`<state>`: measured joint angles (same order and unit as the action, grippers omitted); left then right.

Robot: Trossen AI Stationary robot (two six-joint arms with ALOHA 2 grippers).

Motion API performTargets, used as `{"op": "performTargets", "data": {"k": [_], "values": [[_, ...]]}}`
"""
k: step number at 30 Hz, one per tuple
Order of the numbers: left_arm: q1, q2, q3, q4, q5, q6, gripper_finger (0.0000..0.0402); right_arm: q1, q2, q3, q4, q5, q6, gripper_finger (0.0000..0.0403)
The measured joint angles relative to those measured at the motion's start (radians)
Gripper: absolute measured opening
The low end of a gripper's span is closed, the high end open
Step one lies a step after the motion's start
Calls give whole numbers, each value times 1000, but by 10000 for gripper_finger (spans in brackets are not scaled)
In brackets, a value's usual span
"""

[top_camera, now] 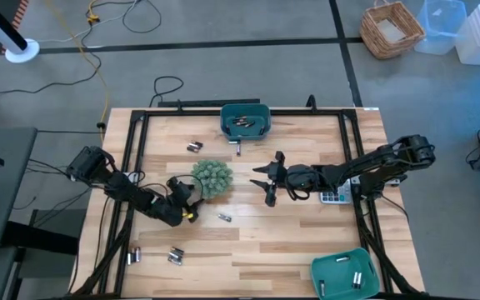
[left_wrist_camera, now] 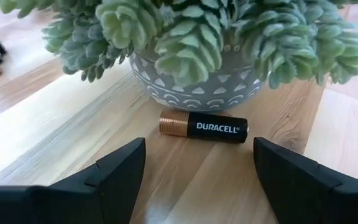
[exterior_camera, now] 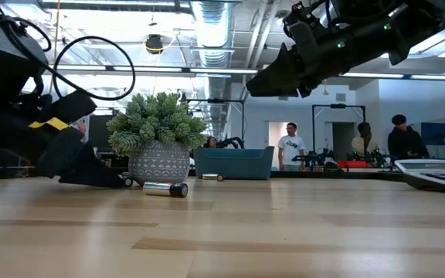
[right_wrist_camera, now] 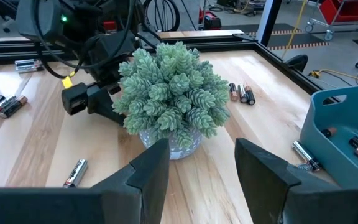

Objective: Sort batteries
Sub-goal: Put the black battery into the blue bin

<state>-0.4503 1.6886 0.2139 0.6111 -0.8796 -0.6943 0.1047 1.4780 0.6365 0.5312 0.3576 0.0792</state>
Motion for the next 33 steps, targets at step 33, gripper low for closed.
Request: {"op": "performTargets", "data": {"k": [33], "values": [[178,-1,-8,115,217,219,285,-3,0,0,0,0,3,196]]}}
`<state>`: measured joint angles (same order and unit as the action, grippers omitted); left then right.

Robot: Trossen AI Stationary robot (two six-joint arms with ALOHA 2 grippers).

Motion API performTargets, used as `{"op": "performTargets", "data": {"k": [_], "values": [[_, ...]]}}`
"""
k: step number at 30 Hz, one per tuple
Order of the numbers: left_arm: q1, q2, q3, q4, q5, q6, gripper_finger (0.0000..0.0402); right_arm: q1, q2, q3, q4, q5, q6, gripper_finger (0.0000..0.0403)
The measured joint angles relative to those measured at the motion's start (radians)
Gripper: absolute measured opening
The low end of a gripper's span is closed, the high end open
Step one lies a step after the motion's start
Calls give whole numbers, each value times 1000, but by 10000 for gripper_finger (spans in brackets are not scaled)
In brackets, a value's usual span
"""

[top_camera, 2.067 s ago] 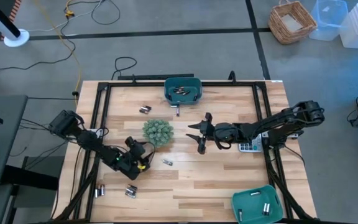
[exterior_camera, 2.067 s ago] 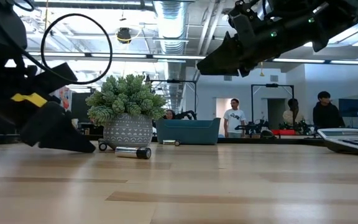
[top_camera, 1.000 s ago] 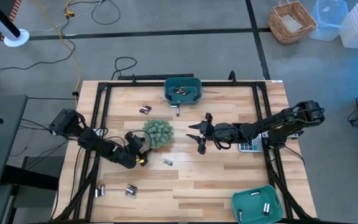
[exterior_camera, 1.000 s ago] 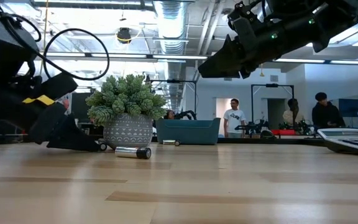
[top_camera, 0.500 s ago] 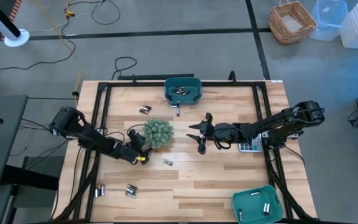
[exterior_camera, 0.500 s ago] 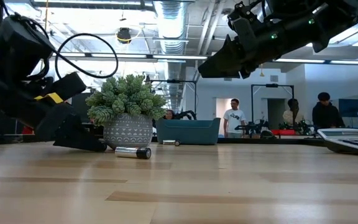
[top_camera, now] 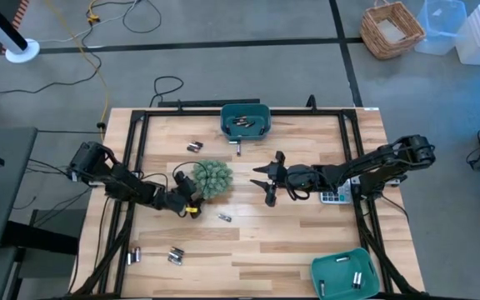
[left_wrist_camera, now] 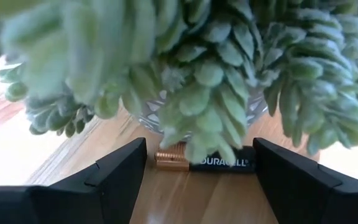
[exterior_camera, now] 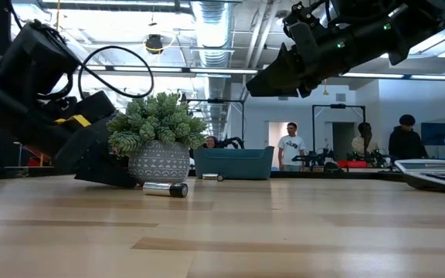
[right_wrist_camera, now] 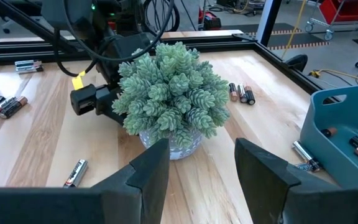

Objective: Sort batteries
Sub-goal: Put the black battery into the blue bin

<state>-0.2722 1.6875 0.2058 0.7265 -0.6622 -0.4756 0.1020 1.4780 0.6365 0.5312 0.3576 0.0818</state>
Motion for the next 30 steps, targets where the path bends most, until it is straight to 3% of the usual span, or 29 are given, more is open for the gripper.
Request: {"op": "performTargets", "data": {"k": [9,30], "values": [[0,0,1,0,6,11,226,0,0,0,0,0,0,196],[-101,-12,0,-12,-69,-112,225,0,0,0,0,0,5,196]]}}
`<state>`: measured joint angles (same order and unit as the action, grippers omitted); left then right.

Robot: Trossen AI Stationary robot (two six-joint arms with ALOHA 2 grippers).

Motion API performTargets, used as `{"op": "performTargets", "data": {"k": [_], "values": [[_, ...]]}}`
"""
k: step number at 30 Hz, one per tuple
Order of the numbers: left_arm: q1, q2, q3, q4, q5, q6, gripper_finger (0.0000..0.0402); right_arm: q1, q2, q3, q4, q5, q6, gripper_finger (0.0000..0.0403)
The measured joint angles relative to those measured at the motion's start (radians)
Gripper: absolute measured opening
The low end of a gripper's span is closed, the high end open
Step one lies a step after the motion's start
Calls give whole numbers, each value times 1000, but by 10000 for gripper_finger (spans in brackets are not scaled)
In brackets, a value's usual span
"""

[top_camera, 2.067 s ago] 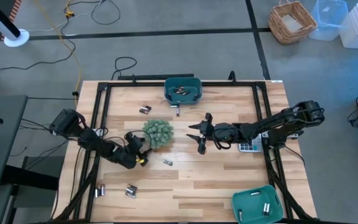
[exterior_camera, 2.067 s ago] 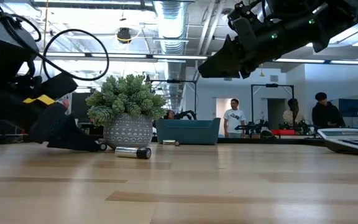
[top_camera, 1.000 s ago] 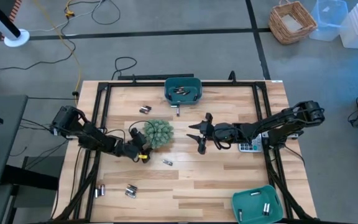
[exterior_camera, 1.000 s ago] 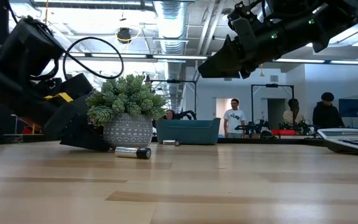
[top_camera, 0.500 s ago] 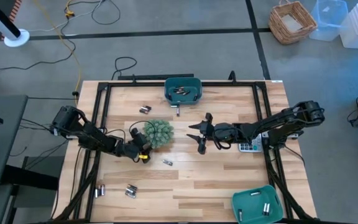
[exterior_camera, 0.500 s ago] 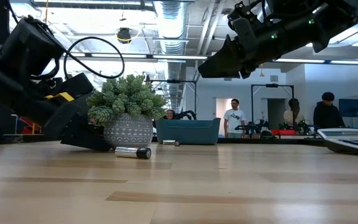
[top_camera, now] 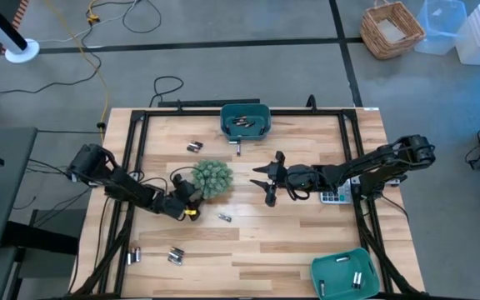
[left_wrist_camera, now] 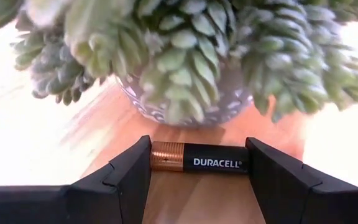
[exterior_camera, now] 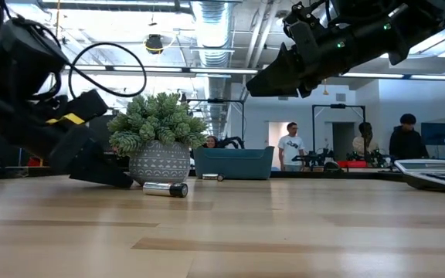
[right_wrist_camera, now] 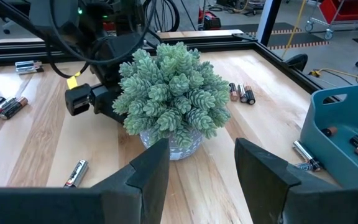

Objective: Sort batteries
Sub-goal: Put the black battery into the blue bin

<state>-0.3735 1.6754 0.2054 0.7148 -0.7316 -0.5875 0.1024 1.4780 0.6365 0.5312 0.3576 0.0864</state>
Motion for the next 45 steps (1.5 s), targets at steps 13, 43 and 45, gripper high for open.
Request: {"op": "performTargets", "data": {"k": [13,43,45], "values": [[-123,-303,-2,-112,27,27,224,0,0,0,0,0,-4,196],[441,-805,163,-308,511,562,224,0,0,0,0,0,-37,196],[526,-766,195,-307,591,580,224,0,0,0,0,0,-41,196]]}}
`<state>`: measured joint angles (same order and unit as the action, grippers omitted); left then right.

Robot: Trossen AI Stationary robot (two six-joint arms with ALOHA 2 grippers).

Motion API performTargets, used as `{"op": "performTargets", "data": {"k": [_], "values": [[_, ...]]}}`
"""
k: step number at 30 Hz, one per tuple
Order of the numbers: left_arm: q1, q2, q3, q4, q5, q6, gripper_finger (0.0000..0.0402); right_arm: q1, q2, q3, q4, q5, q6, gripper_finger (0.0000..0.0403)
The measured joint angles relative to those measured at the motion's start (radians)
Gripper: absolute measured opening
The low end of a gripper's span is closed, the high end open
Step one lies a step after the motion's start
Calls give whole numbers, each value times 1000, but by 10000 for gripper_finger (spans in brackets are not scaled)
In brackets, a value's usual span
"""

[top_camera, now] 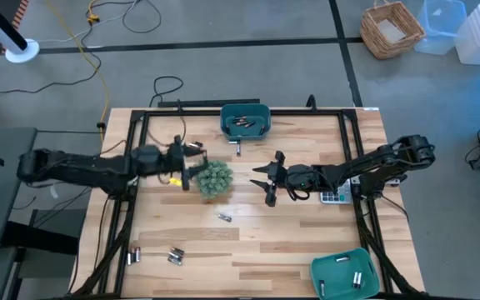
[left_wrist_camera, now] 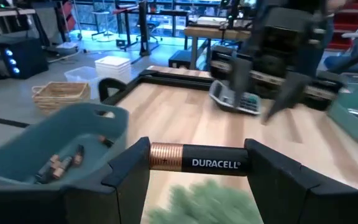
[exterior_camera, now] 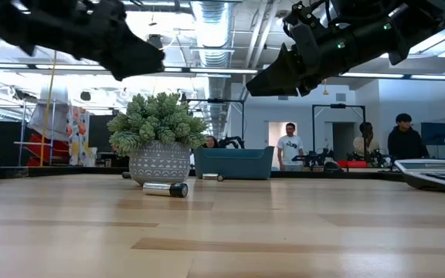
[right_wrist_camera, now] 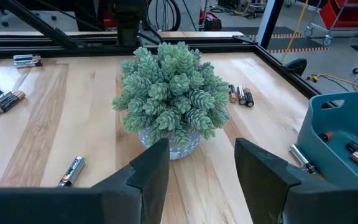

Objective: Sort batteries
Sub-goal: Put the black battery into the blue bin, then put the silver battery into the green bin

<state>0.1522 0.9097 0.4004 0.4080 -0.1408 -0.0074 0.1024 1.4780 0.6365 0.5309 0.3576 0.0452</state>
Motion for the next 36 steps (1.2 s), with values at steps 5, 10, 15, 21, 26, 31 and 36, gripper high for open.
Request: {"op": "performTargets", "data": {"k": [5,10,15,21,26,31,36], "values": [[173,157,101,4,159,58,224,0,0,0,0,0,-1,196],[281,357,227,22,254,122,224,0,0,0,-3,0,-1,196],[373,547,375,25,326,158,224,11,-10,0,-34,0,-7,196],[453,750,567,-68,328,135,224,23,-39,0,-60,-2,-22,196],[488,887,719,-177,314,86,245,22,-47,0,-82,-2,-20,196],[497,938,781,-218,282,72,275,26,-47,0,-92,-2,-19,196],[496,928,785,-240,281,108,280,29,-47,1,-103,-2,-18,196]]}}
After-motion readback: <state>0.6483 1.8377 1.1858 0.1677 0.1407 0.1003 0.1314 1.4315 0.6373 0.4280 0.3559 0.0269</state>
